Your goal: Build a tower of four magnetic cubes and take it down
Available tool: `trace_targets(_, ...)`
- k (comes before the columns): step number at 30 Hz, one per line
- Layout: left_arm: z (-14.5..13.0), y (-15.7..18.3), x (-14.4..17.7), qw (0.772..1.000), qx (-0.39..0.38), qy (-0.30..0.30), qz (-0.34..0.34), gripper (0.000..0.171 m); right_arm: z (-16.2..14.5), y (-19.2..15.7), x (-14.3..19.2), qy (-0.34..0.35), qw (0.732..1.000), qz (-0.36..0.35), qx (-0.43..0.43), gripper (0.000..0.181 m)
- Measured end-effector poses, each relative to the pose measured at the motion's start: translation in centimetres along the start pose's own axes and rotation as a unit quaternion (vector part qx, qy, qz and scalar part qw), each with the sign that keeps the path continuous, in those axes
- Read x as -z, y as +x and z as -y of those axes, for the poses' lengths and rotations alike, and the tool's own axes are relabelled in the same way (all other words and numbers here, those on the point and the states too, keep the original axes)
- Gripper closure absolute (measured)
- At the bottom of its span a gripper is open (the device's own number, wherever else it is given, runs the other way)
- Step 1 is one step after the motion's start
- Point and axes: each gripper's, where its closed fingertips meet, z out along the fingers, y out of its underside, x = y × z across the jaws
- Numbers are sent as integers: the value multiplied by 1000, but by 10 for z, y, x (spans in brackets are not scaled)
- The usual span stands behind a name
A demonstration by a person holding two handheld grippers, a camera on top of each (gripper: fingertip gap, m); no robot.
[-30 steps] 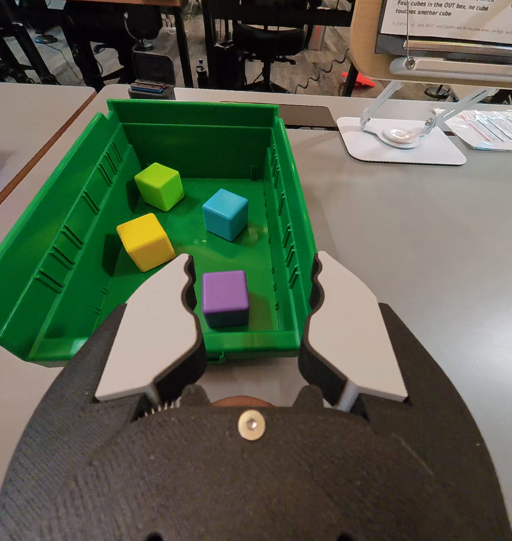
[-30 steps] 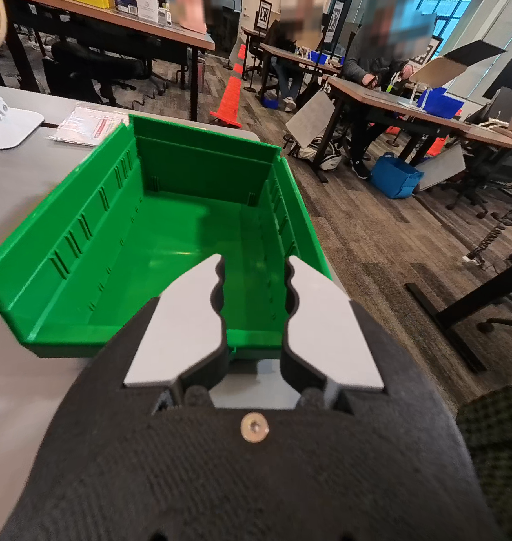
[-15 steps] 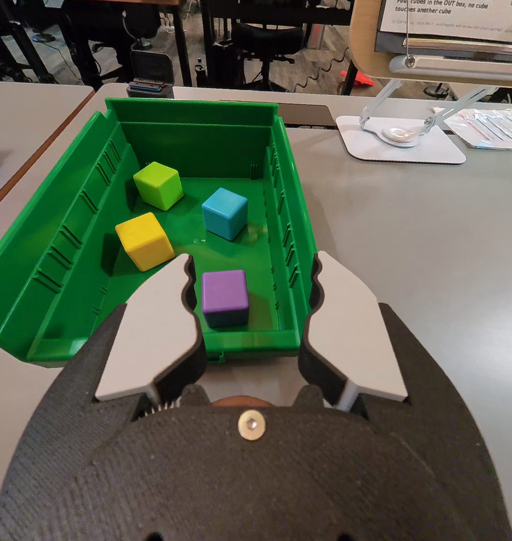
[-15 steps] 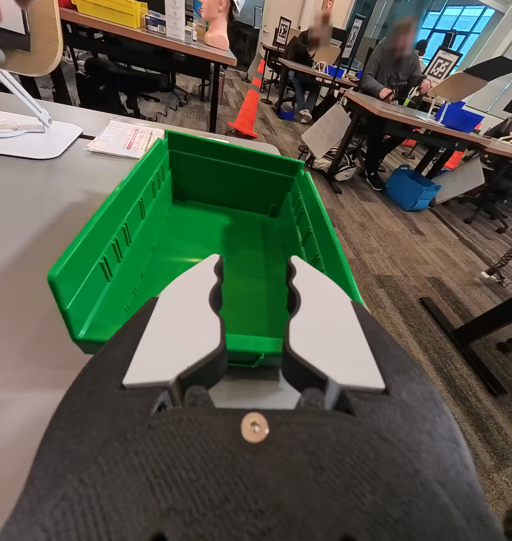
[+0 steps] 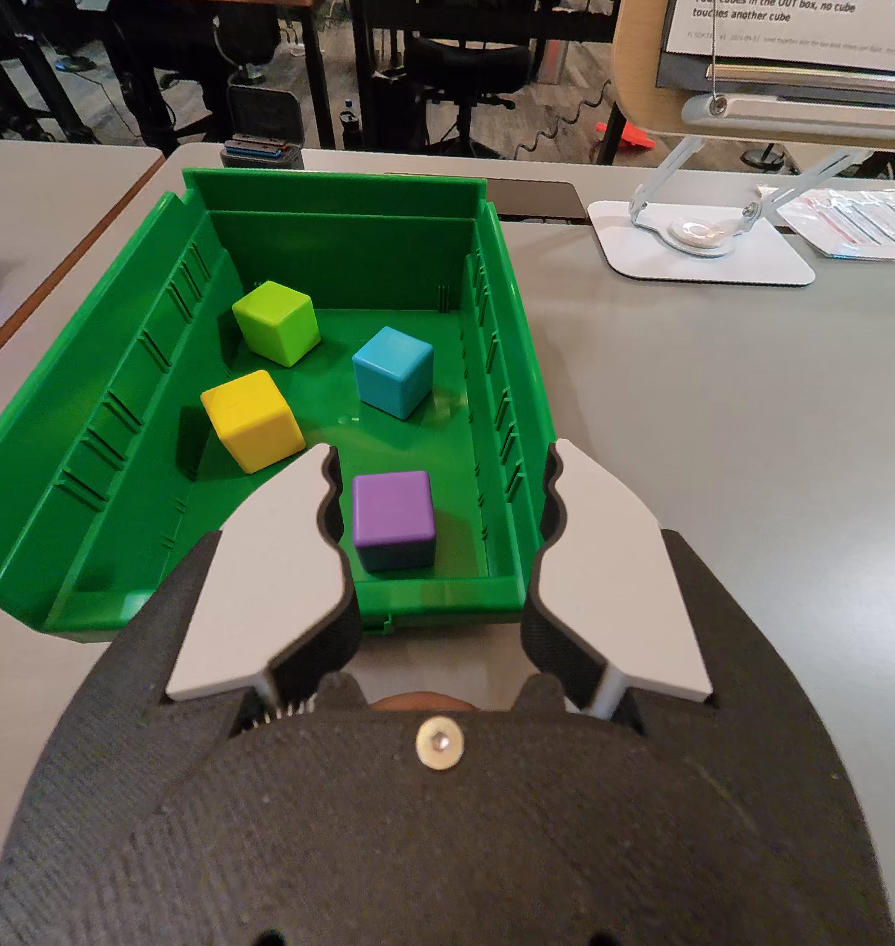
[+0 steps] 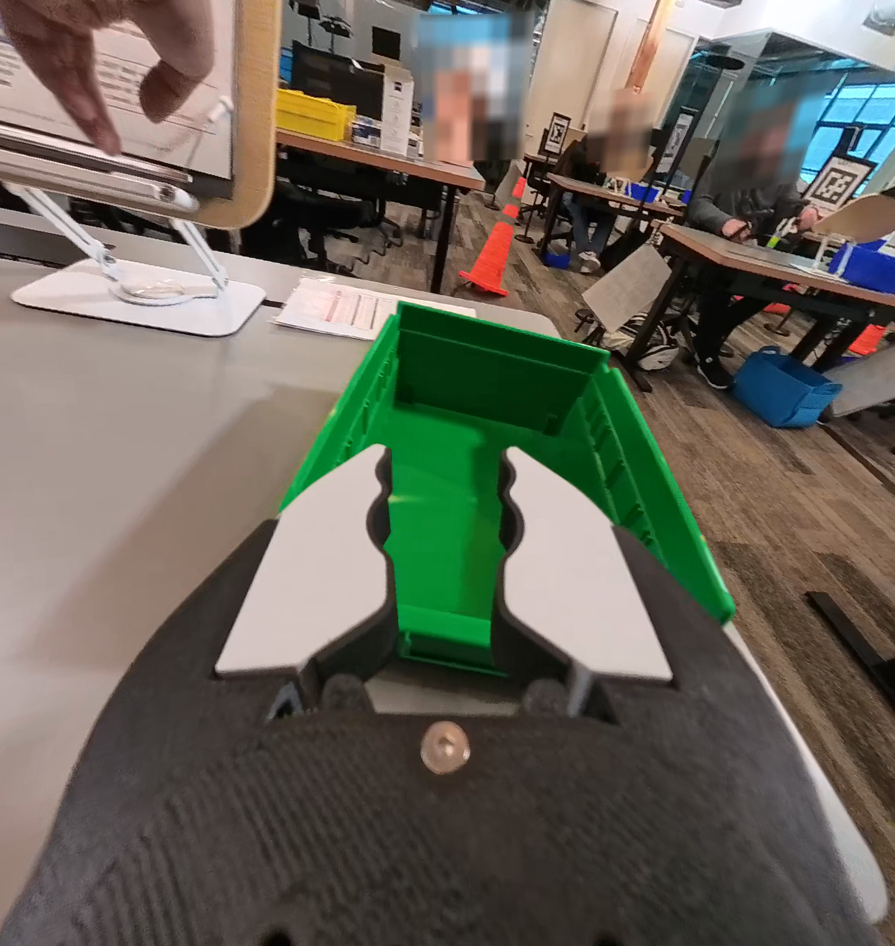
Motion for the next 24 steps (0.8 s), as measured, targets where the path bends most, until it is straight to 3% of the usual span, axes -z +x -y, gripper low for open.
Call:
trace_targets(8, -2, 1, -1, 1000, -1, -3, -2, 94, 4, -38, -2, 3, 999, 38, 32, 141)
trace_targets(17, -2, 1, -2, 1000, -1, -4, -2, 95, 4, -46, -1, 4, 998, 54, 23, 140)
trace_targets(24, -3, 2, -2, 1000, -1, -5, -4, 95, -11, -57, -8, -34, 997, 67, 29, 129)
